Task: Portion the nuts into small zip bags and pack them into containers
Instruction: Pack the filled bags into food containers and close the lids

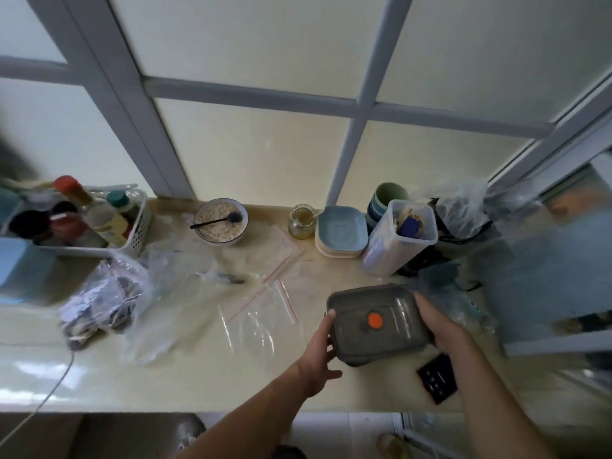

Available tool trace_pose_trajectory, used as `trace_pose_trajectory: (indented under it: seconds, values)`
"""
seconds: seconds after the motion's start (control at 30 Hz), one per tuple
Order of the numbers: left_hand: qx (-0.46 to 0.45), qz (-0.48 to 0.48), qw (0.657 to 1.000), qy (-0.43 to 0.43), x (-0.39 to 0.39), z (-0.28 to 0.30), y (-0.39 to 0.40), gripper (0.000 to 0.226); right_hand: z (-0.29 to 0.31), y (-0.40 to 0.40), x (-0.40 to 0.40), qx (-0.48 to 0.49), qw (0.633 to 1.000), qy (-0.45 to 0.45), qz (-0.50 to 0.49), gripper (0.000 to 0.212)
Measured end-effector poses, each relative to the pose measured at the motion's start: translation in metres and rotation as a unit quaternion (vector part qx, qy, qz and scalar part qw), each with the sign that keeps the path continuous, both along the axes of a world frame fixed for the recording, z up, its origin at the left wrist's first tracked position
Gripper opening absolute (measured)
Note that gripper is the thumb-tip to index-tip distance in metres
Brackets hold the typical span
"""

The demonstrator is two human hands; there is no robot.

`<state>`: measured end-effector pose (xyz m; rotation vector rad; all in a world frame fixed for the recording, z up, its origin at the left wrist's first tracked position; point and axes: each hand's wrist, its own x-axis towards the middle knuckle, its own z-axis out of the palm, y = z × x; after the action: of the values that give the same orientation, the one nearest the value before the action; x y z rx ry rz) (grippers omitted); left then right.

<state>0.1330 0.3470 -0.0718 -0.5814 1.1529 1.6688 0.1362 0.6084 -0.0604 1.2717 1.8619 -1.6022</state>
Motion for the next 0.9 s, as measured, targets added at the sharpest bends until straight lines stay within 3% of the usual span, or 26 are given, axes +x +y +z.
trace_pose_trajectory:
  seconds: [0.13,0.27,0.4,0.5,0.63,0.77,0.9]
  values:
    - [-0.015,0.06,0.998,0.017,-0.017,0.012,-0.039,0.06,-0.006,-0.041,-0.025,-0.016,1.0,0.01,0.021,0.079]
    - [-0.048,0.136,0.988,0.055,-0.038,0.028,-0.101,0.053,0.01,-0.123,-0.052,-0.038,0.998,-0.005,0.059,0.07]
    - [-0.091,0.143,0.981,0.092,-0.053,0.03,-0.183,0.055,0.014,-0.214,-0.068,-0.068,0.994,0.0,0.089,0.071]
    - [-0.106,0.117,0.983,0.093,-0.056,0.029,-0.245,0.054,0.002,-0.269,-0.07,-0.089,0.993,0.005,0.074,0.072]
    - [-0.108,0.039,0.99,0.085,-0.048,0.016,-0.308,0.051,-0.055,-0.306,-0.054,-0.087,0.996,0.03,0.013,0.089]
    - [-0.105,-0.029,0.991,0.08,-0.044,0.001,-0.358,0.057,-0.021,-0.376,-0.033,-0.028,0.999,0.004,-0.043,0.075]
    - [-0.111,-0.091,0.981,0.133,-0.054,0.004,-0.384,0.066,-0.012,-0.413,-0.032,0.046,0.993,0.025,-0.105,0.087]
